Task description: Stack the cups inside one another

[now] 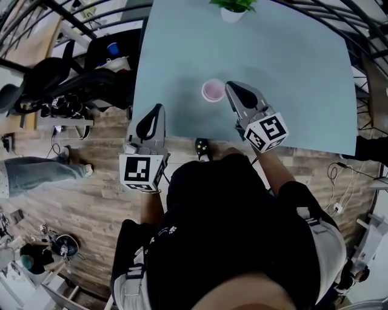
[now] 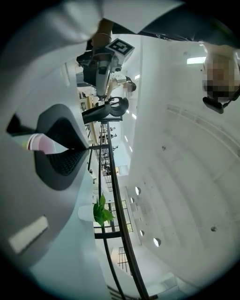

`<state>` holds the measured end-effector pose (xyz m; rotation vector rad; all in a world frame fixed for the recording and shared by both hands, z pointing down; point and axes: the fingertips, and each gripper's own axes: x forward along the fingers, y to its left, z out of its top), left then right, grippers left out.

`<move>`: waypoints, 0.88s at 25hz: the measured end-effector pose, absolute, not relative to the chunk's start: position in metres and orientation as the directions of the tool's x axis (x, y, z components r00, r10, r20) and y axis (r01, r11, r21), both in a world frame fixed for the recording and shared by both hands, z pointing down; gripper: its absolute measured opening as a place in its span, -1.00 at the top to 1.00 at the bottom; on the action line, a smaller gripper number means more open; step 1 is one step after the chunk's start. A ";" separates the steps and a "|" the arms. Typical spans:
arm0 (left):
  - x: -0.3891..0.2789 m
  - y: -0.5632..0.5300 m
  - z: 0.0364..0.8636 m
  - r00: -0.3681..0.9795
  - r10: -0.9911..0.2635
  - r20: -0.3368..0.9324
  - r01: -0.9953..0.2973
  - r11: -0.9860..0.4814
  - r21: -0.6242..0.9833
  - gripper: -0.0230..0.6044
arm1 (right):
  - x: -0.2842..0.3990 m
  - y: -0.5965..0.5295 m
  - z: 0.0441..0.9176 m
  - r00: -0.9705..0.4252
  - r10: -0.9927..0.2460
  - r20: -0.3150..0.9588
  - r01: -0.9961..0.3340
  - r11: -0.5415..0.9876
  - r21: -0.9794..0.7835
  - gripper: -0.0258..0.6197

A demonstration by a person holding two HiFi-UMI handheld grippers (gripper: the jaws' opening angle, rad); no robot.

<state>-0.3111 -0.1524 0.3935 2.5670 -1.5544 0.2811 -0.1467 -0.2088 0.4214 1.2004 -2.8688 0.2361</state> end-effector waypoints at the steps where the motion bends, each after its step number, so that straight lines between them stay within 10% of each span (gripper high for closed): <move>1: -0.309 -0.153 0.393 0.455 -0.862 0.223 -0.885 -0.465 0.013 0.97 | -0.145 -0.208 0.419 -0.703 -0.707 0.077 -0.710 0.692 -0.132 0.89; 22: -0.291 -0.171 0.385 0.485 -0.847 0.218 -0.868 -0.496 0.000 0.97 | -0.133 -0.215 0.412 -0.724 -0.684 0.086 -0.686 0.704 -0.183 0.90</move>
